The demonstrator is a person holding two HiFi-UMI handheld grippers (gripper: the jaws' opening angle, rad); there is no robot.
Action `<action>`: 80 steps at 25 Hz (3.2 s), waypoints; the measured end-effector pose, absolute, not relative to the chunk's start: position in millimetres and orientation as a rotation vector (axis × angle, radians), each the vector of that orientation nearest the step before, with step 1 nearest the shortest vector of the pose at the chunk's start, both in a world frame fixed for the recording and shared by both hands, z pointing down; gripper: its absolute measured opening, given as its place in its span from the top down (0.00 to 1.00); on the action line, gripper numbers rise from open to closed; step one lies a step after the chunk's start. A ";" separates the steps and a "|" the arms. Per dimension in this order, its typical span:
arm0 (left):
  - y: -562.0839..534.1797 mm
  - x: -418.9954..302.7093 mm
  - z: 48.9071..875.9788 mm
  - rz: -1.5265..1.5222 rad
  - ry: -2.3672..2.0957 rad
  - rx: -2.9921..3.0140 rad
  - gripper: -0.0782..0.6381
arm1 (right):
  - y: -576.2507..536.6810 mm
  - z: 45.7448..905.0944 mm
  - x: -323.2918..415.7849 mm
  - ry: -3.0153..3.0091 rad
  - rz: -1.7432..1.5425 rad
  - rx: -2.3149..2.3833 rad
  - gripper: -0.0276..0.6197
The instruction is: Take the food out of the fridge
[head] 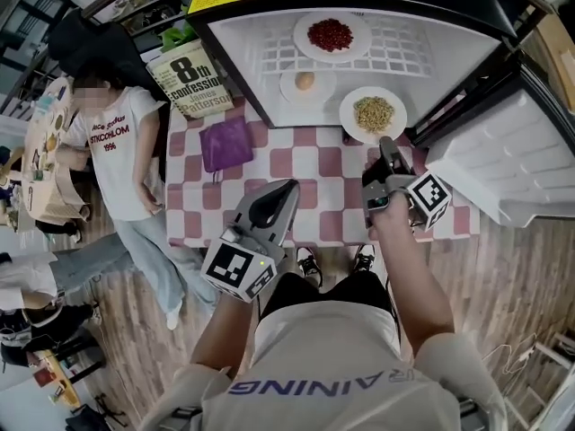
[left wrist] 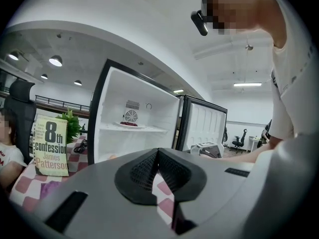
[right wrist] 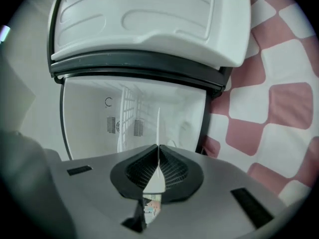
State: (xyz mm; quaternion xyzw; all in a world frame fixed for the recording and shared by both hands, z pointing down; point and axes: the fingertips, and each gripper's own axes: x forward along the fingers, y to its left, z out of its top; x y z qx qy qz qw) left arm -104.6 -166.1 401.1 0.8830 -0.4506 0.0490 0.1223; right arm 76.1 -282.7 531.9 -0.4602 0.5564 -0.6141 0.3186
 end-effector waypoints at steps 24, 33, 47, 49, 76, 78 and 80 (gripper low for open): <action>-135.1 28.3 401.3 0.190 -1.020 2.709 0.88 | -103.8 639.4 210.2 1.441 -1.824 -1.268 0.91; -130.8 30.4 402.6 0.193 -1.035 2.694 0.88 | -96.6 660.5 220.8 1.592 -1.847 -1.484 0.91; -130.9 14.2 396.0 0.169 -1.072 2.684 0.88 | -91.4 680.8 219.4 2.228 -1.790 -1.926 0.67; -132.1 11.5 395.5 0.165 -1.079 2.683 0.88 | -87.8 681.1 223.1 2.277 -1.789 -1.989 0.66; -144.5 -78.6 314.3 0.021 -1.486 2.686 0.88 | -201.0 346.8 83.1 2.726 -0.535 -1.444 0.93; -143.3 -83.2 310.6 0.014 -1.512 2.685 0.88 | -201.0 337.8 74.2 2.743 -0.516 -1.406 0.92; -142.8 -85.3 308.7 0.015 -1.529 2.687 0.88 | -201.8 334.1 68.8 2.750 -0.517 -1.384 0.92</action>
